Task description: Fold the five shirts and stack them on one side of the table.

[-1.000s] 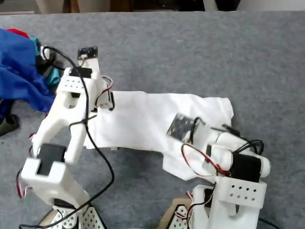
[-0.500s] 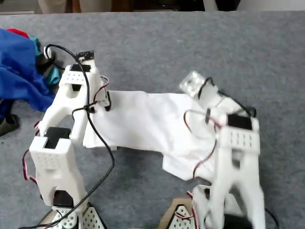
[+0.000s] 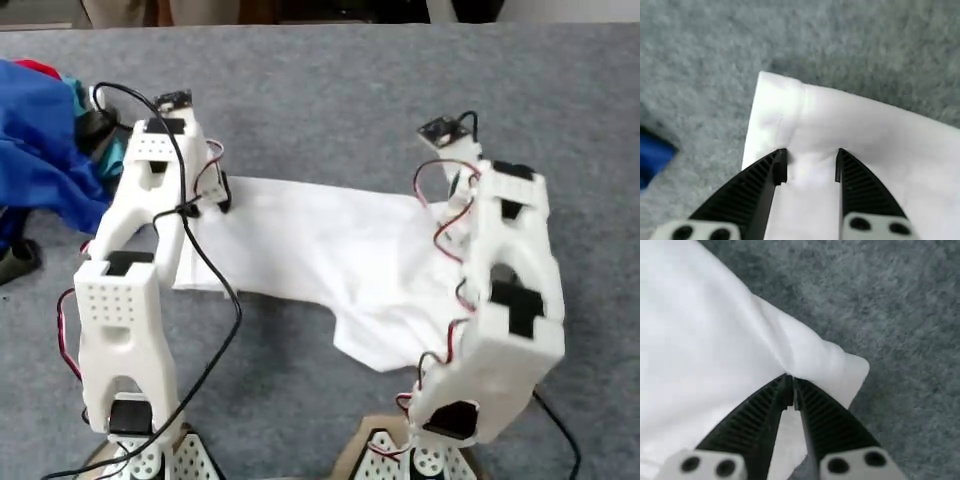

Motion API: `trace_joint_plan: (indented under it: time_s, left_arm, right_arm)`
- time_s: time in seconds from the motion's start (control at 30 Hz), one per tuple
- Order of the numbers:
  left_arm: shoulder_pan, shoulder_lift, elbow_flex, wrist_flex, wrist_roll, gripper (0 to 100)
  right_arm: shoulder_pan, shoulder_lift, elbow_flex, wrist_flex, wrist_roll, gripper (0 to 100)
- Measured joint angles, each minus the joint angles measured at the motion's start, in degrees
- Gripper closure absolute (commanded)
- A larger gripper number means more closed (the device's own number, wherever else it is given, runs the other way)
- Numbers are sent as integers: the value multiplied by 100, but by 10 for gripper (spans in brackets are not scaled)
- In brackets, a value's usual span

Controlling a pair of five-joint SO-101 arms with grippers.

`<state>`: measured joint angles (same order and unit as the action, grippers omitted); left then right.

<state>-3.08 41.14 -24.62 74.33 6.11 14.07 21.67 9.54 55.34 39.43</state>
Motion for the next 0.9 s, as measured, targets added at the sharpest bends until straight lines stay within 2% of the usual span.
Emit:
trace_joint_plan:
  time_s: [0.43,0.73,0.9]
  left_arm:
    - [-255,1899,-3508,835,0,833]
    - [-281,2321,-5152,1380,0,827]
    - [-281,2330,-5758,2136,-255,805]
  right_arm:
    - [-229,1767,-3059,879,-290,976]
    - [-510,1925,-4870,2418,-299,976]
    - [-519,1925,-5855,3631,-229,993]
